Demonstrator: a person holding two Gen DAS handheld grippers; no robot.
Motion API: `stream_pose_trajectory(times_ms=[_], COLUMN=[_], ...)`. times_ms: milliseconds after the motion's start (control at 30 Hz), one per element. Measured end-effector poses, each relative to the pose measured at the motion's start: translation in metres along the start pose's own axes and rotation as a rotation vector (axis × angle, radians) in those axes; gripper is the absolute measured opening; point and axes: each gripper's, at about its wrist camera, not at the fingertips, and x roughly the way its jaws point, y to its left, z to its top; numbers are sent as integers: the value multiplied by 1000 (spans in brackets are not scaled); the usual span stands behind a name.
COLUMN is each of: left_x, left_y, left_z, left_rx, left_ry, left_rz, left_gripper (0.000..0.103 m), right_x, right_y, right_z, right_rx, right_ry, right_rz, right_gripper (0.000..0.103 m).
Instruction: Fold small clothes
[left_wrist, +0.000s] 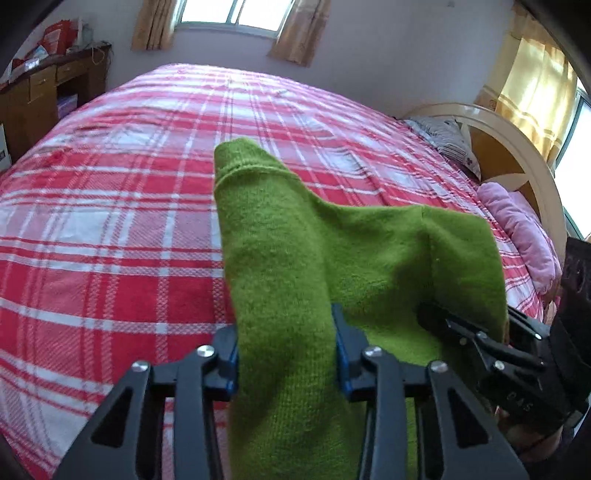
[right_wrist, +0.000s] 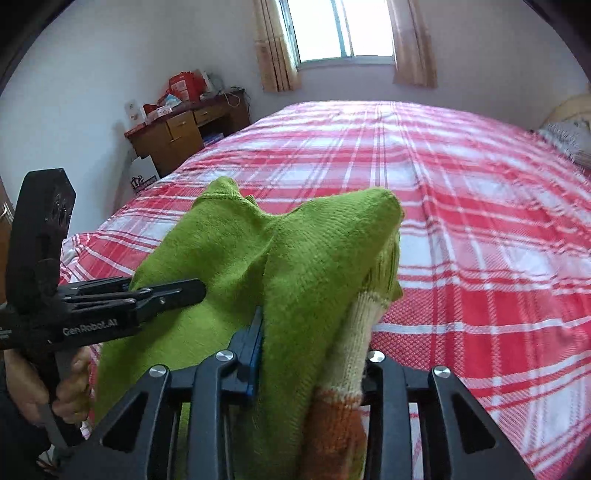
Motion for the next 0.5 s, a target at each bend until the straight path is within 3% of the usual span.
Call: stream_pose_trajectory(times_ms=[167,500], left_x=[-30,-73], left_y=[3,39], left_z=[1,2], left_rx=[-12,-54], left_ry=[-49,-116], left_rz=[25,183], left_gripper=[40,40], right_x=[-26,-26], right_y=[14,72], right_z=[8,29], right_rx=[23,-23], right_ry=[-56,-100], right_rz=[7,79], right_gripper=[33,33])
